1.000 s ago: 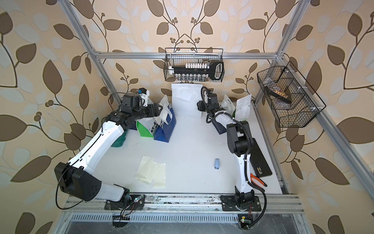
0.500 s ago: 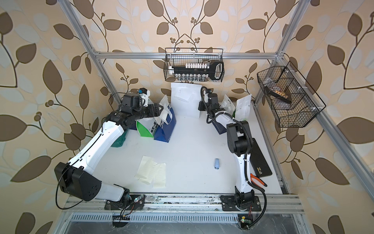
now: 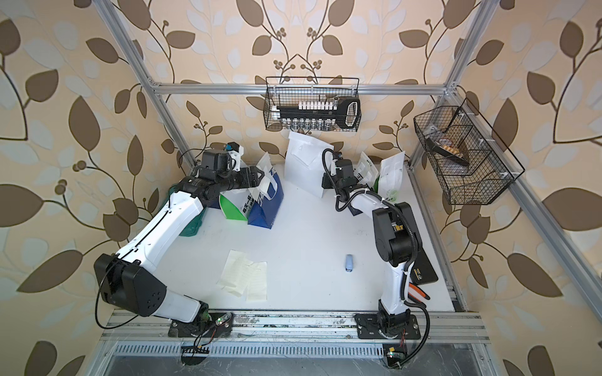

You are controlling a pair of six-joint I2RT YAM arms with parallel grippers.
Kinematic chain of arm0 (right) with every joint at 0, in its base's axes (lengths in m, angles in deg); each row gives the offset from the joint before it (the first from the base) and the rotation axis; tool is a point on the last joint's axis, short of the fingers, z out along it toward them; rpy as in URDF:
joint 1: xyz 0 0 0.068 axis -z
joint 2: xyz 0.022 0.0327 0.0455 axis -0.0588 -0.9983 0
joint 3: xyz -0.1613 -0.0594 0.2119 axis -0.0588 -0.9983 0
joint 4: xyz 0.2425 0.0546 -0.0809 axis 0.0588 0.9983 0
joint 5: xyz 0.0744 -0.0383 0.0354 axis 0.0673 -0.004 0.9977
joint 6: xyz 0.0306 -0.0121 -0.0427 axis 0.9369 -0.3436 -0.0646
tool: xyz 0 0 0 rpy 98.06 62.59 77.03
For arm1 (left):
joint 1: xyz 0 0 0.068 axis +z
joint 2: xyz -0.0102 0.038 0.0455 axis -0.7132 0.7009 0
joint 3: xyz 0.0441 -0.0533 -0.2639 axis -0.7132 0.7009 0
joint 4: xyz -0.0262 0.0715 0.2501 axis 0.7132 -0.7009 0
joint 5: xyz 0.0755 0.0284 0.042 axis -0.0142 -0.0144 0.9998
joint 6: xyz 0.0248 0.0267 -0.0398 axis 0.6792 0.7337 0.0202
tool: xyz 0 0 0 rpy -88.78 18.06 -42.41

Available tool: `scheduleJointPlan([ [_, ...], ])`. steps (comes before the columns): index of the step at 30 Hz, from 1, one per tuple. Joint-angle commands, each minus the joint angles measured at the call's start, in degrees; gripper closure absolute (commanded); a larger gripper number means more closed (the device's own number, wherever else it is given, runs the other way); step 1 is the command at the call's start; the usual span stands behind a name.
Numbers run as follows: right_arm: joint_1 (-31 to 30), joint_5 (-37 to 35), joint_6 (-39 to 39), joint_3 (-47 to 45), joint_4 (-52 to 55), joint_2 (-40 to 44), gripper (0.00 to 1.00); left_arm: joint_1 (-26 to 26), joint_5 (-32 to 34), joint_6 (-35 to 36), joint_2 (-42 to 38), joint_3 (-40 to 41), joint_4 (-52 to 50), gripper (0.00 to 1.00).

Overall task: Staple the receipts to the bags
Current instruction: Move the takeout bag to the center of the board.

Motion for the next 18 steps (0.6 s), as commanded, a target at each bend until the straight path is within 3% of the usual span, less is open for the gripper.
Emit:
scheduleJointPlan([
  [1, -2.3, -4.6, -1.6, -3.4, 1.6, 5.0, 1.00, 0.7, -1.5, -0.2, -0.9, -1.8, 0.6, 0.19],
  [18, -13.5, -12.2, 5.6, -26.3, 8.0, 29.5, 1.00, 0.9, -1.8, 0.3, 0.3, -1.5, 0.6, 0.19],
])
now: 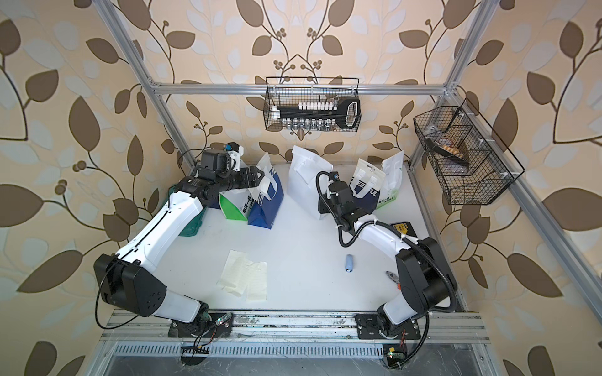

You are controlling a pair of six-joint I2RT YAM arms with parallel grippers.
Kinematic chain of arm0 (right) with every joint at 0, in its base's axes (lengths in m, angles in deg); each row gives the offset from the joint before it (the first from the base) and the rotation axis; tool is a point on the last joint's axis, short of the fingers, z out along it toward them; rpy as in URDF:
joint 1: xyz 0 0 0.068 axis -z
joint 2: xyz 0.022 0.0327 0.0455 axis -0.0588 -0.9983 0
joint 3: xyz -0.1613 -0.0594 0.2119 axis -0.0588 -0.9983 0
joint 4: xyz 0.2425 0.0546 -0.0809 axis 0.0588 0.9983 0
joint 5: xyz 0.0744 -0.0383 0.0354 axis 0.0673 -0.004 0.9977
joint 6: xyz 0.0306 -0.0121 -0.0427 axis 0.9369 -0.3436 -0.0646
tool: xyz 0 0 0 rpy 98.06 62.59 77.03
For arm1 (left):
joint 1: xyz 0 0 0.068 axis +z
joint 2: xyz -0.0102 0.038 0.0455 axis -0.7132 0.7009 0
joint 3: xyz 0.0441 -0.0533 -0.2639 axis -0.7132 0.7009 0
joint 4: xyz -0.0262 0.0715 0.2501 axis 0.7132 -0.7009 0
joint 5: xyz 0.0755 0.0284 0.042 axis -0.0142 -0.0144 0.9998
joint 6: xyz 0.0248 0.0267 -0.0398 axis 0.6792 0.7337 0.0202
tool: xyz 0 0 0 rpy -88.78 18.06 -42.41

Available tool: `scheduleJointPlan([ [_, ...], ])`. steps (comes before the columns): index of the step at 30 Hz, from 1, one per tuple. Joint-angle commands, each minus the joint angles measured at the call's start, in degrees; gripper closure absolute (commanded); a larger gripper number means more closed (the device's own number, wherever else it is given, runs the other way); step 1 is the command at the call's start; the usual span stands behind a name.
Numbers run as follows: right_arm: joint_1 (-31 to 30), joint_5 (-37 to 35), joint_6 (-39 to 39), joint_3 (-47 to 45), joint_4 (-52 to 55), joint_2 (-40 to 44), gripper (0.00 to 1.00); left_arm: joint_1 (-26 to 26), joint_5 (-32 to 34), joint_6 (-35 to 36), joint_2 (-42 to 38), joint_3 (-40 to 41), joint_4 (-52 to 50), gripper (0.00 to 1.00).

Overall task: Staple the receipts to the bags
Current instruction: Move the takeout bag to the center of the board.

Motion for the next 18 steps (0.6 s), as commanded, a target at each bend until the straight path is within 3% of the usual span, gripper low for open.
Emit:
scheduleJointPlan([
  [1, -3.1, -3.0, 2.5, -3.8, 2.8, 5.3, 1.00, 0.5, -0.8, 0.3, 0.2, -1.5, 0.6, 0.19],
  [9, -8.4, -4.0, 6.2, -11.3, 8.1, 14.2, 1.00, 0.5, -1.3, 0.0, 0.1, -0.6, 0.8, 0.19],
  [18, -8.8, -8.7, 10.4, -14.3, 21.2, 21.1, 1.00, 0.5, -2.3, -0.3, -0.6, -0.4, 0.5, 0.19],
])
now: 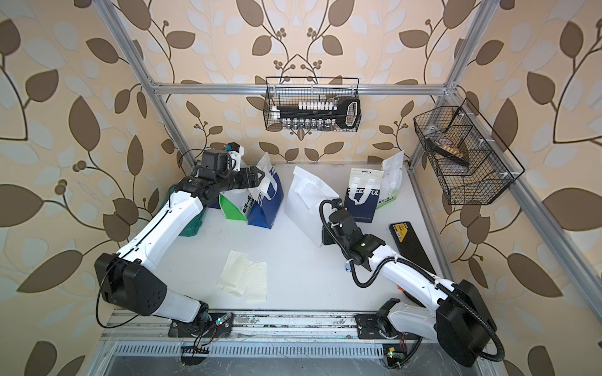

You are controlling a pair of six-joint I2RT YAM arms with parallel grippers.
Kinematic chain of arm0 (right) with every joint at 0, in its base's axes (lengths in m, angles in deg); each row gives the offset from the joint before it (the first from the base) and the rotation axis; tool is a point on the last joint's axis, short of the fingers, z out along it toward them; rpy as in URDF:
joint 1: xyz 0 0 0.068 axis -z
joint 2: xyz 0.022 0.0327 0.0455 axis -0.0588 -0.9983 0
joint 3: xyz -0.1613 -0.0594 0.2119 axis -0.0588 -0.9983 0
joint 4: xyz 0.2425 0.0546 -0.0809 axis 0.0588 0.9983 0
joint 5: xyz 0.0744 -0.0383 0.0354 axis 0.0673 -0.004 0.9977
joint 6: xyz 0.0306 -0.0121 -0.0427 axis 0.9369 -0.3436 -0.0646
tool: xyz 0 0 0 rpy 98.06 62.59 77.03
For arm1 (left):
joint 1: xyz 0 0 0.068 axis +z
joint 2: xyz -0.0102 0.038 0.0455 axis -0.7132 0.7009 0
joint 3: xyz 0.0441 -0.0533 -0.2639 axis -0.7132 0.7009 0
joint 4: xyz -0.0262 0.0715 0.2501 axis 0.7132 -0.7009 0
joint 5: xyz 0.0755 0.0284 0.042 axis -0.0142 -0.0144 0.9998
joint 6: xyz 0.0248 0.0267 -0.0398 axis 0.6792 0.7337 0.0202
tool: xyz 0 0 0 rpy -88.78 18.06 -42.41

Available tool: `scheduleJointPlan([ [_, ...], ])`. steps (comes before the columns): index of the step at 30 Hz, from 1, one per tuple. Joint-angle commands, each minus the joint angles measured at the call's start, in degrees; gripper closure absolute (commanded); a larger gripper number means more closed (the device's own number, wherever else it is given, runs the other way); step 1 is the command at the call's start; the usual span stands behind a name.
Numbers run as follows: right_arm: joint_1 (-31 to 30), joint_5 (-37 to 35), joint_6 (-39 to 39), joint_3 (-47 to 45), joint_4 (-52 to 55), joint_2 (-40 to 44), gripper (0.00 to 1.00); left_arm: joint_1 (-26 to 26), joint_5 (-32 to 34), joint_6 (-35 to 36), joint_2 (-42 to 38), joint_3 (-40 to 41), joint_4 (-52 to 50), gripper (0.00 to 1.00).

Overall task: Staple the receipts to the bags
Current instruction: Move the takeout bag to the center of the board.

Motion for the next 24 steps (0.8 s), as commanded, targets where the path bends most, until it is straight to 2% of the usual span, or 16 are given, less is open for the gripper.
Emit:
scheduleJointPlan([
  [1, -0.2, -3.1, 3.4, -1.4, 6.8, 2.1, 0.93, 0.5, -2.0, -0.4, -0.9, -0.6, 0.5, 0.19],
  [5, -0.5, -1.1, 2.9, 0.2, 9.3, 5.4, 0.59, 0.5, -2.6, -0.6, -1.6, -0.9, 0.1, 0.18],
  [8, -0.5, 0.3, 2.6, 2.9, 13.4, 7.9, 0.48, 0.5, -2.9, -0.9, -1.9, -1.0, 0.0, 0.18],
  [13, -2.2, 2.4, 2.5, 8.2, 21.8, 11.5, 0.38, 0.5, -3.1, -1.1, -4.2, -1.9, -1.3, 0.18],
  [19, -2.7, 3.0, -4.2, 23.0, 30.0, 10.2, 0.30, 0.5, -5.1, -2.4, -9.6, -0.6, -1.1, 0.18],
  [20, -1.3, 4.0, -5.7, 26.4, 30.8, 7.9, 0.28, 0.5, -5.4, -2.7, -10.6, 0.0, -0.8, 0.18],
  [24, 10.5, 19.1, -11.2, 38.4, 29.5, -4.6, 0.28, 0.5, -7.6, -4.2, -14.3, 2.7, 0.0, 0.17],
])
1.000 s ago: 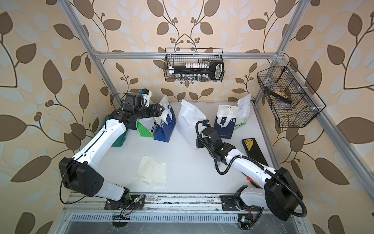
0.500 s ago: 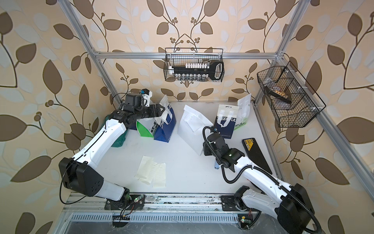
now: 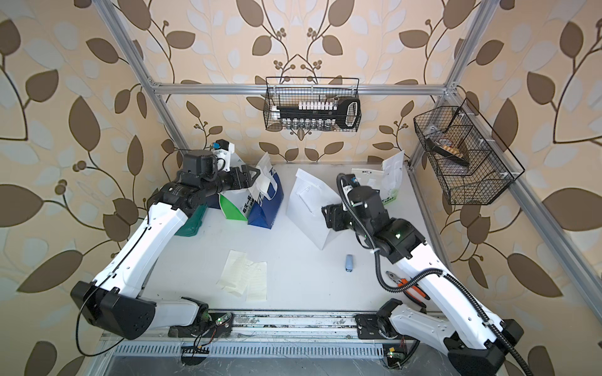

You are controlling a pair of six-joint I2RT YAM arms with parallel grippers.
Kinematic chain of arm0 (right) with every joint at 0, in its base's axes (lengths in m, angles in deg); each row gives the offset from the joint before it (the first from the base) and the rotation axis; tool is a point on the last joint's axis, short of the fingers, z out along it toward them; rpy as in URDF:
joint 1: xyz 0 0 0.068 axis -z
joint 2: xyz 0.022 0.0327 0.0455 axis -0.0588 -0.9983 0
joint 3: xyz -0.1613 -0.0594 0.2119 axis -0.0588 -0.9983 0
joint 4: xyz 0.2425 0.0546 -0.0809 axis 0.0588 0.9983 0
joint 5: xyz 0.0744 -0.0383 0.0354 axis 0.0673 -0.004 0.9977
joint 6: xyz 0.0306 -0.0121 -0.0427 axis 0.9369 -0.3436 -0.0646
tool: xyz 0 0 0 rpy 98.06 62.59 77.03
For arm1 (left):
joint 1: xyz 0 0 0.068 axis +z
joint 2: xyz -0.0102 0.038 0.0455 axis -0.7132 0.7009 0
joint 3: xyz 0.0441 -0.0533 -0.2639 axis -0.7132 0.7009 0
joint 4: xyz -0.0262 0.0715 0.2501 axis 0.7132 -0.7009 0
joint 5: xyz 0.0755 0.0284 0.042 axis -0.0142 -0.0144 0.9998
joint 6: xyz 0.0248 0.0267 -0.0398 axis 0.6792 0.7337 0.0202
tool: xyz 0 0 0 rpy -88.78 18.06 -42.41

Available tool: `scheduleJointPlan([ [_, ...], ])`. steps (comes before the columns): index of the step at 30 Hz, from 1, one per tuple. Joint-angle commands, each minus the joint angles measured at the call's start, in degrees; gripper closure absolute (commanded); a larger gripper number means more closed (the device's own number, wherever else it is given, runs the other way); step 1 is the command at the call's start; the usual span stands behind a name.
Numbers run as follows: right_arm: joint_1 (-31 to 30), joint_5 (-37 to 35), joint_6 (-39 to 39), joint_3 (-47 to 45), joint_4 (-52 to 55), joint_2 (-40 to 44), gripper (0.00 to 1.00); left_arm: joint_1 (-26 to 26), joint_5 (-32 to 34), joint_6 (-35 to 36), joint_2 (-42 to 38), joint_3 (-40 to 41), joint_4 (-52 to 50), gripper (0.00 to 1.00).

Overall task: Staple the receipts to the bags
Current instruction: Move the takeout bag to the center of the board, then adjust the takeout bag at the center of the board.

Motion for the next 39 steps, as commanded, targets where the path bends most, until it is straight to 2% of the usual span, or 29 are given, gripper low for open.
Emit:
scheduleJointPlan([
  [1, 6.0, 10.8, -7.6, 8.4, 2.3, -10.3, 0.28, 0.5, -3.4, -1.7, -3.9, 2.0, 1.4, 0.18],
  [5, 9.4, 20.5, -14.8, 22.8, 4.6, -25.7, 0.28, 0.5, -4.6, -2.0, -7.2, 4.1, 0.3, 0.18],
  [9, 10.3, 22.7, -20.4, 36.3, 9.4, -39.3, 0.28, 0.5, -5.6, -1.8, -9.4, 4.5, -1.2, 0.18],
  [17, 9.9, 27.8, -26.0, 49.1, 12.9, -53.0, 0.30, 0.5, -3.6, 0.2, -11.5, 3.4, -4.3, 0.18],
  [20, 9.8, 29.8, -27.9, 50.5, 13.6, -55.1, 0.32, 0.5, -2.6, 1.0, -11.5, 3.2, -5.2, 0.17],
  [24, 9.7, 32.7, -31.5, 50.2, 14.8, -56.4, 0.40, 0.5, -1.6, 1.8, -11.3, 3.4, -5.7, 0.17],
  [26, 9.7, 34.5, -32.8, 47.9, 13.8, -55.7, 0.47, 0.5, -1.5, 1.9, -11.0, 3.4, -5.7, 0.18],
  [31, 9.6, 38.7, -37.7, 42.3, 11.5, -52.6, 0.78, 0.5, -1.0, 2.1, -10.7, 3.6, -5.7, 0.17],
  [34, 9.6, 40.6, -41.5, 39.3, 11.4, -50.7, 0.88, 0.5, -0.6, 2.0, -10.6, 3.6, -5.7, 0.17],
  [39, 9.5, 45.8, -48.2, 32.3, 9.7, -44.6, 0.92, 0.5, -0.6, 2.2, -10.4, 3.2, -5.7, 0.17],
])
